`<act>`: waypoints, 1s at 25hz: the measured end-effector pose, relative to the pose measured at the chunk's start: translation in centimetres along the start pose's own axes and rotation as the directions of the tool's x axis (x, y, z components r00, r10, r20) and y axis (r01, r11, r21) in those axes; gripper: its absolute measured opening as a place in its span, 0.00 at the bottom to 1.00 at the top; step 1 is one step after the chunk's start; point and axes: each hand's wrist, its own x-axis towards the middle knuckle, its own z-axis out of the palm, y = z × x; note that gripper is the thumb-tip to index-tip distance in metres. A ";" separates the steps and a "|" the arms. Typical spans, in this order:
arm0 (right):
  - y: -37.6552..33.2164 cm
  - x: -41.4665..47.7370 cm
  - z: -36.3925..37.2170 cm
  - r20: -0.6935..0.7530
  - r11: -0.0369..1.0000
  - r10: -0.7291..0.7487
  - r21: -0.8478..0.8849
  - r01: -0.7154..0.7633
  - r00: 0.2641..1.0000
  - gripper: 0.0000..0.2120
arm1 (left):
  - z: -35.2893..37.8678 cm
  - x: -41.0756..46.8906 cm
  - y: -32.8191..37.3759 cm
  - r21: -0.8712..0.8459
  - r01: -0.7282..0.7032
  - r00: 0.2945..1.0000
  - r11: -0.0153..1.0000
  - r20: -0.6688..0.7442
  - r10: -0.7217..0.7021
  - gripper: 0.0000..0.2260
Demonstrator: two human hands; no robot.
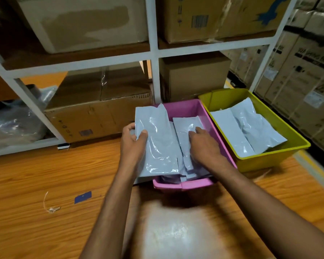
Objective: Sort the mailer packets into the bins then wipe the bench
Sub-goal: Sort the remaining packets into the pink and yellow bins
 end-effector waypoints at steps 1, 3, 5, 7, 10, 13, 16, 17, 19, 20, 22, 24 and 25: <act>0.0 -0.1 -0.1 -0.027 0.997 0.018 0.074 -0.016 0.999 0.19 | 0.2 0.1 0.0 -0.006 0.011 1.000 1.000 0.020 -0.010 0.14; -0.4 -0.4 -0.8 -0.131 0.936 0.120 0.346 -0.068 0.984 0.19 | 0.4 0.3 0.1 0.008 0.012 0.999 1.000 0.047 -0.012 0.14; -1.4 -1.0 -1.8 -0.085 0.737 0.209 0.669 -0.100 0.974 0.21 | 0.6 0.2 0.1 0.039 -0.001 0.997 0.999 0.072 -0.002 0.15; -2.4 -1.5 -2.6 0.091 0.457 0.173 0.875 -0.162 0.981 0.22 | 0.9 0.2 0.1 0.043 0.006 0.993 0.999 0.121 -0.011 0.18; -2.7 -1.0 -1.9 0.214 0.240 0.165 0.938 -0.250 0.963 0.18 | 1.3 0.5 -0.3 0.071 -0.023 0.991 0.997 0.132 0.013 0.21; -2.4 -0.1 -0.7 0.180 0.316 0.297 0.908 -0.275 0.938 0.21 | 0.7 1.1 -0.4 0.069 -0.103 0.994 0.992 0.041 0.100 0.19; -2.5 0.3 0.1 0.141 0.715 0.210 0.653 -0.250 0.968 0.33 | -0.1 1.5 -0.5 0.100 -0.133 0.991 0.986 0.010 0.132 0.18; -2.9 0.2 0.1 0.119 0.814 0.164 0.545 -0.203 0.979 0.35 | -0.2 1.5 -0.5 0.110 -0.141 0.990 0.984 0.005 0.141 0.17; -3.4 0.3 0.6 0.076 0.923 0.077 0.371 -0.100 0.994 0.33 | -0.5 1.5 -0.8 0.121 -0.159 0.987 0.980 0.005 0.160 0.15; -3.4 0.5 0.9 0.062 0.946 0.048 0.318 -0.065 0.997 0.31 | -0.6 1.5 -0.9 0.129 -0.161 0.987 0.979 0.009 0.161 0.14; -3.2 0.4 0.9 0.020 0.953 0.034 0.300 -0.039 0.999 0.30 | -0.9 1.2 -1.2 0.142 -0.161 0.987 0.977 0.018 0.160 0.13; -3.0 0.0 0.5 -0.053 0.897 0.077 0.439 -0.046 0.996 0.28 | -1.3 0.9 -1.3 0.146 -0.162 0.987 0.976 0.022 0.161 0.12; -3.0 -0.5 0.2 -0.089 0.840 0.108 0.541 -0.043 0.990 0.26 | -1.4 0.7 -1.4 0.150 -0.165 0.986 0.975 0.018 0.164 0.11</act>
